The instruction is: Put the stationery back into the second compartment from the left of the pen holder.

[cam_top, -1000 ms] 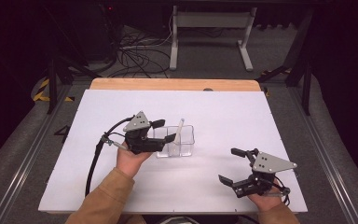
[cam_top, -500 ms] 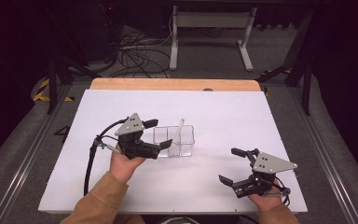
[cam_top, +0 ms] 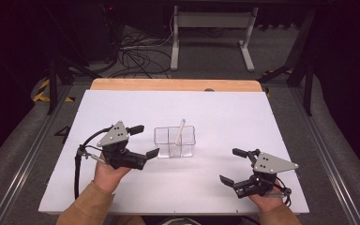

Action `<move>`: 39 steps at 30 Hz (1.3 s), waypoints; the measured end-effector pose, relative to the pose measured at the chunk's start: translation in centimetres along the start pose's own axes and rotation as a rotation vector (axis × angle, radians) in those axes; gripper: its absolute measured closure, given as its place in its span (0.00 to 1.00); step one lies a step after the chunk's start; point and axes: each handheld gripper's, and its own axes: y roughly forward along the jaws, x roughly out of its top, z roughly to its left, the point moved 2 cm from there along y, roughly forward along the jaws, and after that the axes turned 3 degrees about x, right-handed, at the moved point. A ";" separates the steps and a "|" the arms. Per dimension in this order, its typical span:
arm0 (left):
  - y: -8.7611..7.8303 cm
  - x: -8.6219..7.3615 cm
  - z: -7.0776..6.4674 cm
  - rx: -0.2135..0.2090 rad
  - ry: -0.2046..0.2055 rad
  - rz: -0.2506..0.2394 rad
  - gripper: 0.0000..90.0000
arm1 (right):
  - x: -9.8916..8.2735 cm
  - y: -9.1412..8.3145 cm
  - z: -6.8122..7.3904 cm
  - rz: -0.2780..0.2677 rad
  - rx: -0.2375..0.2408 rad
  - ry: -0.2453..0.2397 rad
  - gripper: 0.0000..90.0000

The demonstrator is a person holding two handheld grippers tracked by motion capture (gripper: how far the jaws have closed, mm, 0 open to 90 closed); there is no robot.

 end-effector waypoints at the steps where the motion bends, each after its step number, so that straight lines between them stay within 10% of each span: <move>1: -0.3 -0.2 0.0 -0.006 -0.012 -0.002 0.06 | 0.0 0.0 0.0 0.001 -0.002 0.002 0.05; 35: -5.1 -8.8 1.9 0.083 0.004 0.047 0.01 | -0.8 0.0 -0.4 0.021 -0.023 0.013 0.04; 39: -5.2 -9.7 2.1 0.059 -0.045 0.027 0.01 | -0.9 0.0 -0.6 0.027 -0.026 0.018 0.04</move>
